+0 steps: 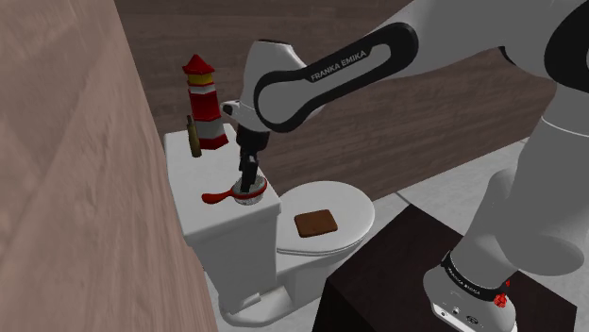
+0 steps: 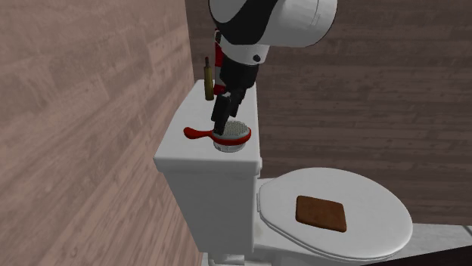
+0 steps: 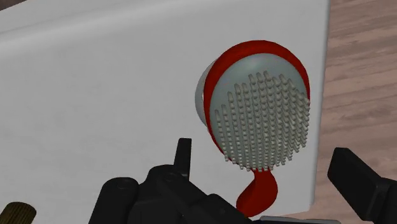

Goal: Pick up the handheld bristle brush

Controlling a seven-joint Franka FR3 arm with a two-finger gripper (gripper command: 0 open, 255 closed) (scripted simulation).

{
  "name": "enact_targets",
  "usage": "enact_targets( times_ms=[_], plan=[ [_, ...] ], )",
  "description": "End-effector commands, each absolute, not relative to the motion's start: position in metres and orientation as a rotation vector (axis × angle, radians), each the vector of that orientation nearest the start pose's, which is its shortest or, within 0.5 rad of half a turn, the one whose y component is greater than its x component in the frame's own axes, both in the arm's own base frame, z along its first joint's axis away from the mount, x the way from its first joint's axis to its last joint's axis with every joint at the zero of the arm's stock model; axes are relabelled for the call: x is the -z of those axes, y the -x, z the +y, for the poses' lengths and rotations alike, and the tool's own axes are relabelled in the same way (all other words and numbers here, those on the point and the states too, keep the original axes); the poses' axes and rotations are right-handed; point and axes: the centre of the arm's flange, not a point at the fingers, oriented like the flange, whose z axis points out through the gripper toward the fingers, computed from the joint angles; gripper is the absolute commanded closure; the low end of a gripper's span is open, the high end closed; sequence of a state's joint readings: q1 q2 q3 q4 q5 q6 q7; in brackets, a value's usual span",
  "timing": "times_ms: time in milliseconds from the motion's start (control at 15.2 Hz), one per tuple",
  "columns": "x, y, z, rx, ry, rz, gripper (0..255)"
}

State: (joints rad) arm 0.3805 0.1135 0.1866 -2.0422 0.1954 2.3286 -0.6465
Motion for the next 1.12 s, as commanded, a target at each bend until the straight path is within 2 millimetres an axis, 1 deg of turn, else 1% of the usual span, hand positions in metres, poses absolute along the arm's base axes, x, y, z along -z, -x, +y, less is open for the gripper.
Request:
enact_targets(
  times_ms=[0,198,330,396,924,990,1056],
  plan=[
    [-0.395,-0.496,0.319,0.269,2.531,-1.538,0],
    [-0.379,-0.496,0.319,0.269,2.531,-1.538,0],
    [-0.376,-0.496,0.319,0.269,2.531,-1.538,0],
    [-0.375,-0.496,0.319,0.268,2.531,-1.538,255],
    [-0.375,-0.496,0.319,0.268,2.531,-1.538,255],
    [-0.376,-0.496,0.319,0.269,2.531,-1.538,255],
    [-0.381,-0.496,0.319,0.269,2.531,-1.538,255]
  ],
)
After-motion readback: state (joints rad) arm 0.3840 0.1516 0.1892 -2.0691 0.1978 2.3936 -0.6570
